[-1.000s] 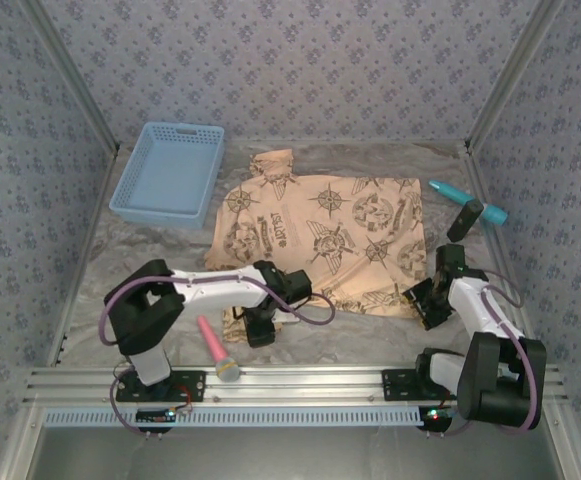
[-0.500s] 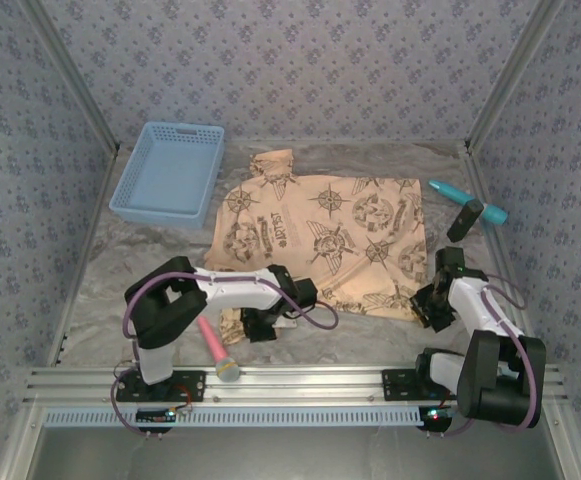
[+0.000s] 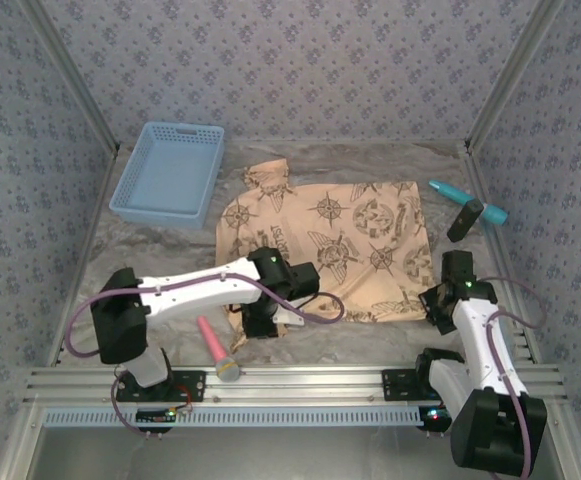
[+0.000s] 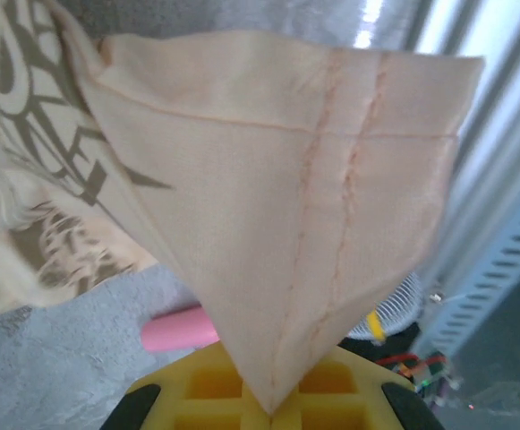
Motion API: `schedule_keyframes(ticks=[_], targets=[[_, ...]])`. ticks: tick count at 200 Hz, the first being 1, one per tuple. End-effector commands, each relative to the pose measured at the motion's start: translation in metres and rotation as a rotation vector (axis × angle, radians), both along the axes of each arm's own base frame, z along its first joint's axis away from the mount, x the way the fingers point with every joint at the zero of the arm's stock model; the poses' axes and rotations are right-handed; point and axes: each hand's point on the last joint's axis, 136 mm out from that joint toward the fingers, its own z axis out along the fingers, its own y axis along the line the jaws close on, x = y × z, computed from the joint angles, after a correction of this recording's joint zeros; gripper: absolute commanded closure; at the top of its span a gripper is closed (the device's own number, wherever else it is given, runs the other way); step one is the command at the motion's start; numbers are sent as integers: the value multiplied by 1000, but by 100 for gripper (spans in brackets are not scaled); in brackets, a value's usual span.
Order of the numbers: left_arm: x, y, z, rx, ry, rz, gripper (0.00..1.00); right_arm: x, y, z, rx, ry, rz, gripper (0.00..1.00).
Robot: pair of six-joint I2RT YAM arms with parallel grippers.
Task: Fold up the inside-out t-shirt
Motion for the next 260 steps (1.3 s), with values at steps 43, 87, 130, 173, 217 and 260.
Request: schedule_keyframes(ticks=[43,87,130,173,217,260], targets=[[-37,19,43,1,153,-52,100,-14,-12,40,-66,72,-71,100],[38,16,52,-6,-35,-296,100,36,-18,54,-62,29,-64,100],[132,-2,29,-77,-106,-412,100,92,-22,43,-38,31,-83,100],[242,-23,0,-152,-285,-484,97,152,-21,11,-22,87,-58,100],[334,-24,29,-269,-550,-151,43,174,-10,0,-2,90,25,61],[277,-18,72,-474,-465,486,44,148,4,43,-234,76,313,47]])
